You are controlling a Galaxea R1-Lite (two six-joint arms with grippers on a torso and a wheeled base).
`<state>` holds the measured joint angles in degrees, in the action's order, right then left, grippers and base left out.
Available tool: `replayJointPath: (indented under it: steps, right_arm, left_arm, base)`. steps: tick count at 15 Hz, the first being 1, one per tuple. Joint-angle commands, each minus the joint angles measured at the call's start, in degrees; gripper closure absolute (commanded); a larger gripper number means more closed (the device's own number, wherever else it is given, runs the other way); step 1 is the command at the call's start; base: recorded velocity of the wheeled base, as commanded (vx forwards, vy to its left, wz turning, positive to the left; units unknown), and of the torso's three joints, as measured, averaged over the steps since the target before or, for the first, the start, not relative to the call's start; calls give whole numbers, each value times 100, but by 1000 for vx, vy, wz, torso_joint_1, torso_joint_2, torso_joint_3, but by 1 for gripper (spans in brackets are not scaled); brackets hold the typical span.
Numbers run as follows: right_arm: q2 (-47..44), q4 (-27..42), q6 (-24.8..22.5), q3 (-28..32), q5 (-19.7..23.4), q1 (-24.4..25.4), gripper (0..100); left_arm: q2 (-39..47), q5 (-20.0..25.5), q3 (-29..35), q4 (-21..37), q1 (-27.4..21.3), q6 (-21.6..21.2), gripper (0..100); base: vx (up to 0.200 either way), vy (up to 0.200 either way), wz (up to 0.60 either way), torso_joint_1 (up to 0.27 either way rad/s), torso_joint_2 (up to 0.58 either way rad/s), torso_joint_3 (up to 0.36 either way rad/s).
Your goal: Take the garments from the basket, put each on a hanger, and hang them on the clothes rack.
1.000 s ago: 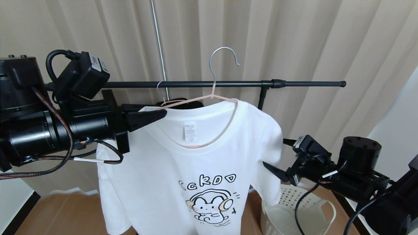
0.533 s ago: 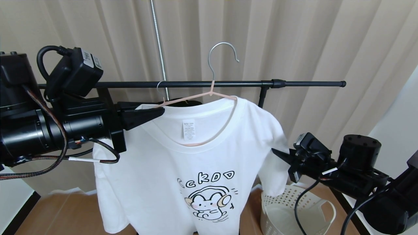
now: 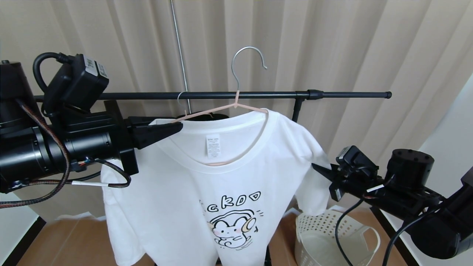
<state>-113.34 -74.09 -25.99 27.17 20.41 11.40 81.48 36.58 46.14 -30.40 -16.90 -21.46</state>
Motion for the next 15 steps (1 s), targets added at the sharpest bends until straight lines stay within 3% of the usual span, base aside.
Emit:
replayJointPath:
  steps: [1, 15]
  right_arm:
    - [-39, 0, -3, 7, -2, -6, 100]
    - [-189, 9, 77, 174, -10, -147, 100]
  left_arm:
    - [-106, -2, -61, -36, 2, 19, 100]
    - [-168, 7, -228, -53, 169, 115, 100]
  base:
    - [0, 0, 0, 0, 0, 0]
    - [0, 0, 0, 0, 0, 0]
